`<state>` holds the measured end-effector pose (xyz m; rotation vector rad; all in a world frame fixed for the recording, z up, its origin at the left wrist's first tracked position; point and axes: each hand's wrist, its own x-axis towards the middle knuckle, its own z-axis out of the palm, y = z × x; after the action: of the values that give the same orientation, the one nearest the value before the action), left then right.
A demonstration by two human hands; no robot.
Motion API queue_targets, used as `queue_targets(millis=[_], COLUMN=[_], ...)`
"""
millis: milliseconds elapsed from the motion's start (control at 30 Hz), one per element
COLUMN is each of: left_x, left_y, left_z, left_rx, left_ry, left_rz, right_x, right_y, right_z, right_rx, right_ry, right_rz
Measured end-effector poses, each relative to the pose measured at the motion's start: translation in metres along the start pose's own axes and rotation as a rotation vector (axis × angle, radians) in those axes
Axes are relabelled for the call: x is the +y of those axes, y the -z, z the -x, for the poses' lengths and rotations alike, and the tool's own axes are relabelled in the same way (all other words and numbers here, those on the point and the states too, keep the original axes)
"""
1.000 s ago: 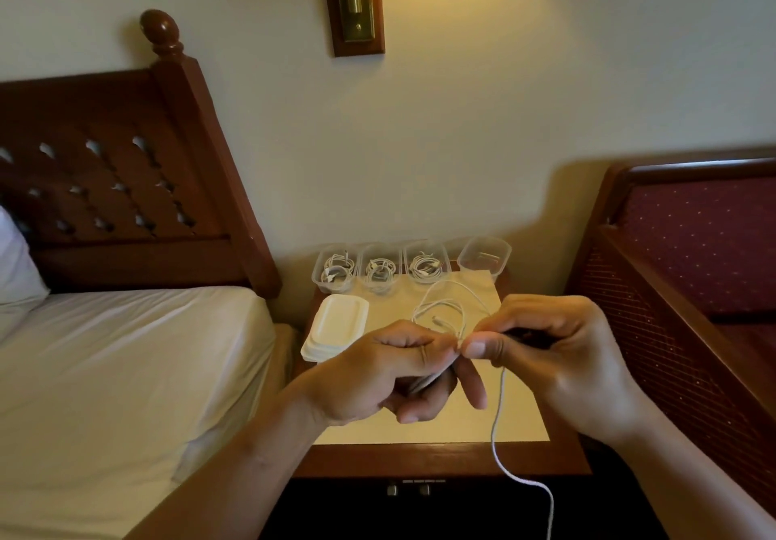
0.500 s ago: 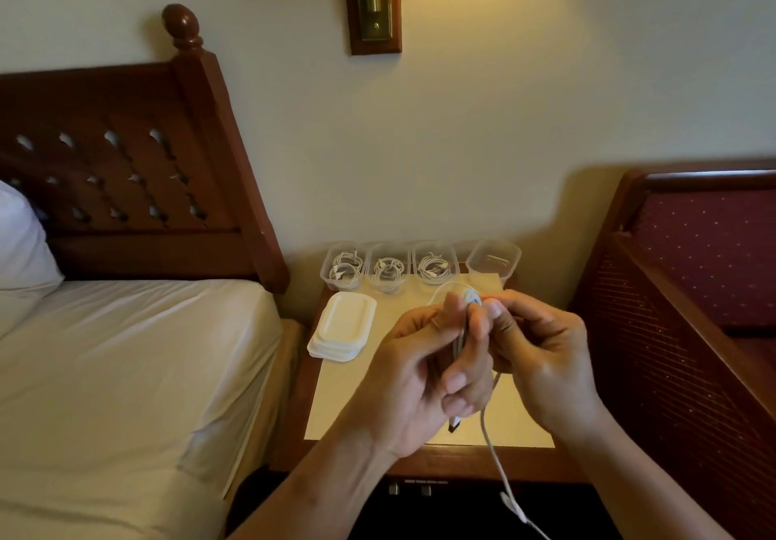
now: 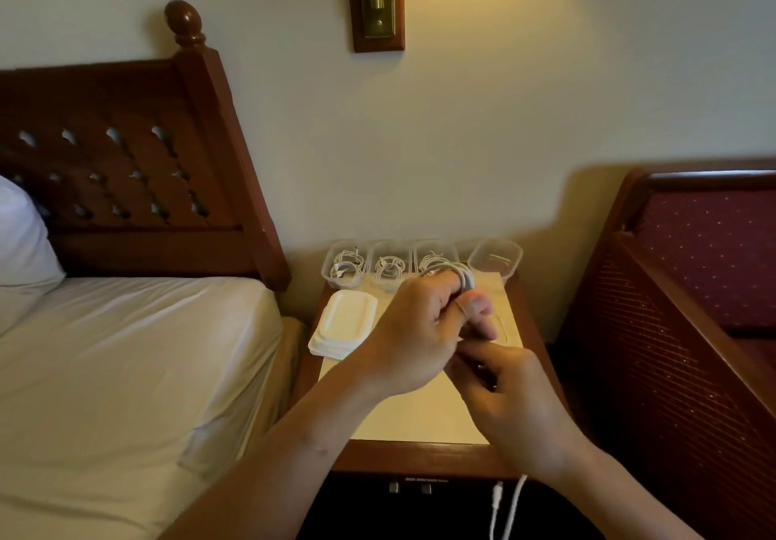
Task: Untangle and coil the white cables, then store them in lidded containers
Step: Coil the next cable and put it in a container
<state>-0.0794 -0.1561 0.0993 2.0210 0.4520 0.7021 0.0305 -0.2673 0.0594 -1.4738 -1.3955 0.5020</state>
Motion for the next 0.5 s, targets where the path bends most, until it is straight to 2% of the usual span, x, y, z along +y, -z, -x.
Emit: queue_targets(millis=[100,200,267,333,500], left_x=[-0.011,-0.017,-0.021,-0.021,-0.018], left_y=[0.007,0.017,0.022,0.021,0.011], left_z=[0.0,0.003,0.008,0.016,0.029], left_rx=[-0.12,-0.244,-0.298,-0.373,-0.475], left_ry=[-0.008,0.051,0.125,0.191,0.229], left_rz=[-0.358,-0.434,-0.258,0.058,0.53], right_x=[-0.003,-0.005,-0.008,-0.01,-0.007], right_y=[0.013,0.03,0.04,0.046,0.053], right_z=[0.001,-0.002,-0.003,-0.006,-0.015], right_rx=[-0.068,-0.035,0.043,0.099,0.164], right_ry=[0.066,0.141,0.226,0.287,0.391], right_rz=[0.131,0.242,0.289,0.289,0.176])
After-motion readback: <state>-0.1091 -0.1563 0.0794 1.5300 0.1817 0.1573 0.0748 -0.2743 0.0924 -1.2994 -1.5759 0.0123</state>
